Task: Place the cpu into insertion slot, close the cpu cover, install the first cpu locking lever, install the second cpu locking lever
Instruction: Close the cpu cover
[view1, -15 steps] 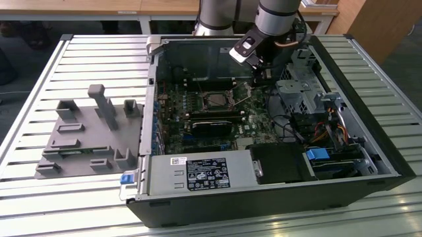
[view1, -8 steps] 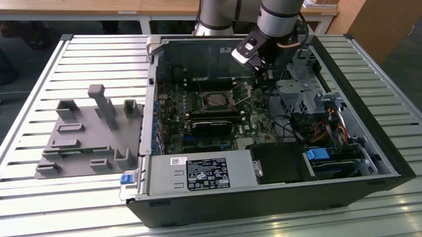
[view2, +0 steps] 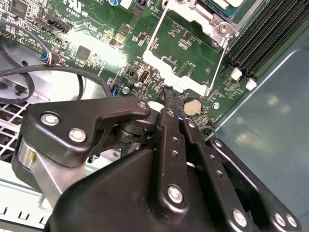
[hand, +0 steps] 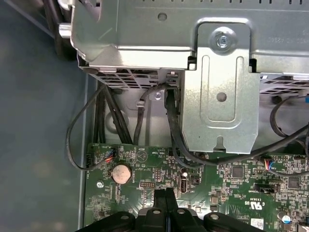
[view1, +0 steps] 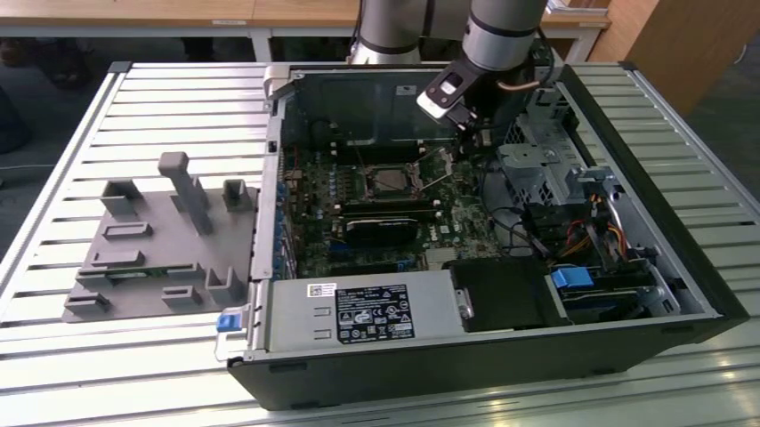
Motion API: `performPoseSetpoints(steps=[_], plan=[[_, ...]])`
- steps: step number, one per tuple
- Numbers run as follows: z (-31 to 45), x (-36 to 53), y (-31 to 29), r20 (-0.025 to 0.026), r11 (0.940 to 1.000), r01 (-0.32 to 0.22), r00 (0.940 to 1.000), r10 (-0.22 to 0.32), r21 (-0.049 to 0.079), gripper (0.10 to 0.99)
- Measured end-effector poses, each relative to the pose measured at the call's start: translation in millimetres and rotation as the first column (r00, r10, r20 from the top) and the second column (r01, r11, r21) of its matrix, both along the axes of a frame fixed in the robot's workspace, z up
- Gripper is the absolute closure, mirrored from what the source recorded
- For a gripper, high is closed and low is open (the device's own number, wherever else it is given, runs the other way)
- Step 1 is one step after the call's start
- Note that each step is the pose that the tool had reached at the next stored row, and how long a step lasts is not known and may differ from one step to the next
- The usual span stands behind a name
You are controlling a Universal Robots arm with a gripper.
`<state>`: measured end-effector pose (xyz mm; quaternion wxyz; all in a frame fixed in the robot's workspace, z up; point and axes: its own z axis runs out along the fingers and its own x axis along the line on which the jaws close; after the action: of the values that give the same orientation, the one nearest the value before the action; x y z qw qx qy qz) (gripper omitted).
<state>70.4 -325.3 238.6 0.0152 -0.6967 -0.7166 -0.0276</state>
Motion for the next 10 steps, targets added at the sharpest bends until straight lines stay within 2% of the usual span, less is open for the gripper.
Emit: performPoseSetpoints(steps=[5,10], plan=[[-0.8,-0.1,0.0,0.0,1.0,0.0,1.0,0.0,0.0,0.98],[-1.0,-4.3,0.2,0.0,1.0,0.0,1.0,0.0,0.0,0.98]])
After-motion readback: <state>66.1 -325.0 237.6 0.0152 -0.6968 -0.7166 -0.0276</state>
